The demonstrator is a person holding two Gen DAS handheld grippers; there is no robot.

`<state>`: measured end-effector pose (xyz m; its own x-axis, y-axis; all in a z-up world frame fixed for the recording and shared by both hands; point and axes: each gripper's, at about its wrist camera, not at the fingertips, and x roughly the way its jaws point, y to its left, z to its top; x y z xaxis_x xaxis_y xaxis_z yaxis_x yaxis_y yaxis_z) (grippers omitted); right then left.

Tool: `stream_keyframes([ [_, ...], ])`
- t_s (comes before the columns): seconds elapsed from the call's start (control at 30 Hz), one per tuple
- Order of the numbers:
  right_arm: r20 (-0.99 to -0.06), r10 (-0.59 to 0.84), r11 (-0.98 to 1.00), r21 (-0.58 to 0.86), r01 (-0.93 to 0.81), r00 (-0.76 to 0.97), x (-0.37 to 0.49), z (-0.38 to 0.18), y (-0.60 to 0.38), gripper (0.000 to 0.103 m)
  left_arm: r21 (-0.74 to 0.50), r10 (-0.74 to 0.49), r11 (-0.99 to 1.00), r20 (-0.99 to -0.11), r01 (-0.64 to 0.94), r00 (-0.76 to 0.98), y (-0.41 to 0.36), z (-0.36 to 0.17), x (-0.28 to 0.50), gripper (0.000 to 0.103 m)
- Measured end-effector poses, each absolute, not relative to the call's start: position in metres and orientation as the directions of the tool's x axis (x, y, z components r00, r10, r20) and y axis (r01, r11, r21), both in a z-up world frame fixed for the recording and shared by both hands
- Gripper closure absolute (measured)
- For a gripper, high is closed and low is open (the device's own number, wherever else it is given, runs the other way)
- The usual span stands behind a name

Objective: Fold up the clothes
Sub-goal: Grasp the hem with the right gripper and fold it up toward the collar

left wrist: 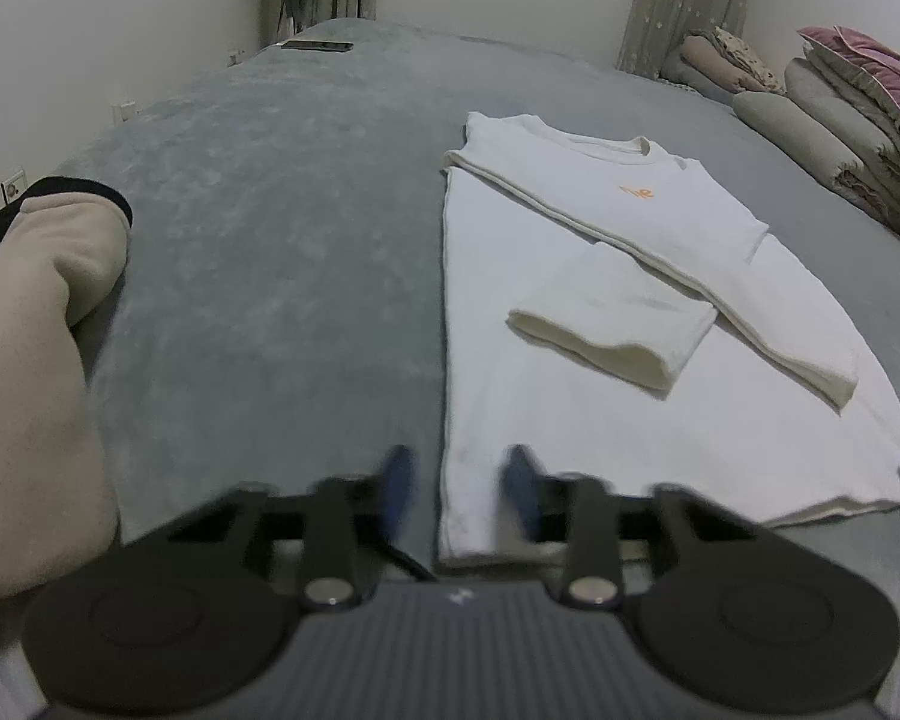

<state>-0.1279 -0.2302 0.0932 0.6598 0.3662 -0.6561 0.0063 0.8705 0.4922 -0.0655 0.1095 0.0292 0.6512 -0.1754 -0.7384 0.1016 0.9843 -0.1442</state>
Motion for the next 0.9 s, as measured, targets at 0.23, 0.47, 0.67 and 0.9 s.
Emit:
stream_keyframes([
  [0.23, -0.642, 0.325, 0.872, 0.488, 0.044, 0.694, -0.132, 0.095, -0.233, 0.094, -0.270, -0.259, 0.960, -0.738, 0.078, 0.624, 0.129, 0.037, -0.061, 0.100],
  [0.47, -0.581, 0.312, 0.878, 0.479, 0.006, 0.752, -0.134, 0.107, -0.233, 0.095, -0.371, -0.316, 0.928, -0.733, 0.035, 0.602, 0.141, 0.051, -0.044, 0.100],
  [0.67, -0.513, 0.302, 0.866, 0.500, -0.006, 0.803, -0.123, 0.130, -0.242, 0.095, -0.381, -0.310, 0.924, -0.701, 0.030, 0.643, 0.140, 0.077, -0.023, 0.100],
  [0.9, -0.476, 0.278, 0.871, 0.492, -0.009, 0.834, -0.064, 0.162, -0.245, 0.095, -0.357, -0.263, 0.934, -0.682, 0.004, 0.682, 0.125, 0.107, 0.043, 0.100],
])
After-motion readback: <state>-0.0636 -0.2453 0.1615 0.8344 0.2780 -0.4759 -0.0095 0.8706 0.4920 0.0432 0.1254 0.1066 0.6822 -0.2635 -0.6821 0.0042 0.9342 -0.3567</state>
